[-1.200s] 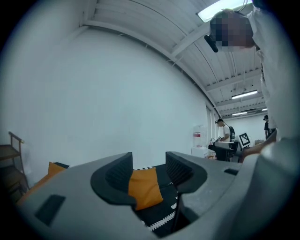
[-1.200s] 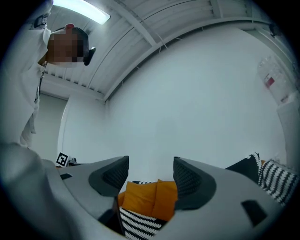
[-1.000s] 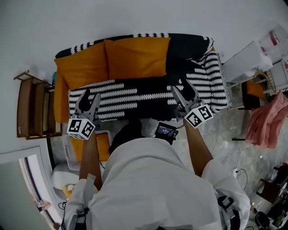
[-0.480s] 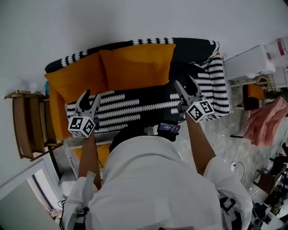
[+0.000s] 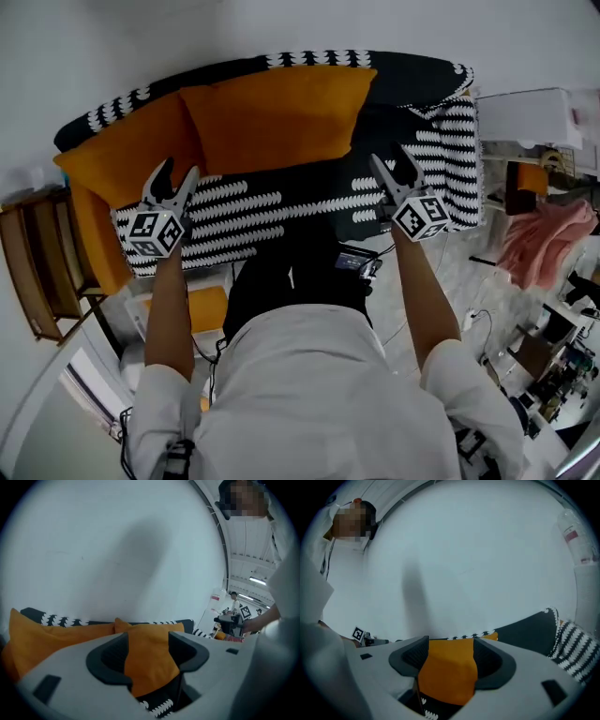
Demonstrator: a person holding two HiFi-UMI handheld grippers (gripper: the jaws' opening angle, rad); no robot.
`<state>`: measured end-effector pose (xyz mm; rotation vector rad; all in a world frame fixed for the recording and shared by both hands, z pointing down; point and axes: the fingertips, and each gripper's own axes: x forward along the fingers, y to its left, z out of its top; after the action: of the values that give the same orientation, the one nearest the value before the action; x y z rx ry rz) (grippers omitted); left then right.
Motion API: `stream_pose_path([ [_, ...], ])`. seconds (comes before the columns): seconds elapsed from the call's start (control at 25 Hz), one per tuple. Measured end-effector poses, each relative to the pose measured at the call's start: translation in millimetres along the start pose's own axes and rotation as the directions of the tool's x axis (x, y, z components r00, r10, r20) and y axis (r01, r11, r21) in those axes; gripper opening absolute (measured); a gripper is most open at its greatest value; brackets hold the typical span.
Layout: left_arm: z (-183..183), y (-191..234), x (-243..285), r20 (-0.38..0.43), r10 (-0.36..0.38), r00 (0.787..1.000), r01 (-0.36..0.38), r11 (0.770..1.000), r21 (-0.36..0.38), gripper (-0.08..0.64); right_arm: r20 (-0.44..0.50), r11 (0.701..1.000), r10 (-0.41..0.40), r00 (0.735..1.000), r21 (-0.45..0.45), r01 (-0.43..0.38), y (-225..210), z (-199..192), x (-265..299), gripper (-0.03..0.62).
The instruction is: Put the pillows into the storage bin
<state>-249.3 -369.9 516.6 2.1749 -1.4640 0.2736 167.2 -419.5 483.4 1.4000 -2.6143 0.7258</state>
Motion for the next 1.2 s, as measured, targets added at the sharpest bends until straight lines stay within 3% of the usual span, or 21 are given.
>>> stream_pose_path([
  [0.2,-46,27,57,-0.117,-0.003,0.993,0.001,1.0,-0.013,0.274,-0.073,1.0,0.005,0.997,0.026,-0.003,-50,-45,41,0.298],
  [0.36,-74,53,99,-0.157,0.042,0.987,-0.042,0.999,0.003,0.29,-0.15,0.998,0.062,0.987,0.013,-0.061,-85,-86,89,0.301],
  [0.56,-114,73,131,-0.208,0.057,0.976,-0.058,0.998,0.001,0.296,-0.218,0.997,0.072,0.973,0.055,-0.061,-127,-143,124,0.308],
  [0.72,-140,84,145,-0.244,0.055,0.968,-0.07,0.996,-0.053,0.299,-0.245,0.996,0.074,0.967,0.056,-0.062,-150,-170,147,0.318],
  [0.92,-152,99,153,-0.236,0.071,0.969,-0.095,0.991,-0.095,0.302,-0.272,0.989,0.127,0.954,0.103,-0.103,-162,-189,174,0.351],
  [1.2,-154,106,168,-0.19,0.069,0.979,-0.093,0.989,-0.119,0.29,-0.234,0.943,0.283,0.93,0.244,-0.226,-161,-201,198,0.359],
])
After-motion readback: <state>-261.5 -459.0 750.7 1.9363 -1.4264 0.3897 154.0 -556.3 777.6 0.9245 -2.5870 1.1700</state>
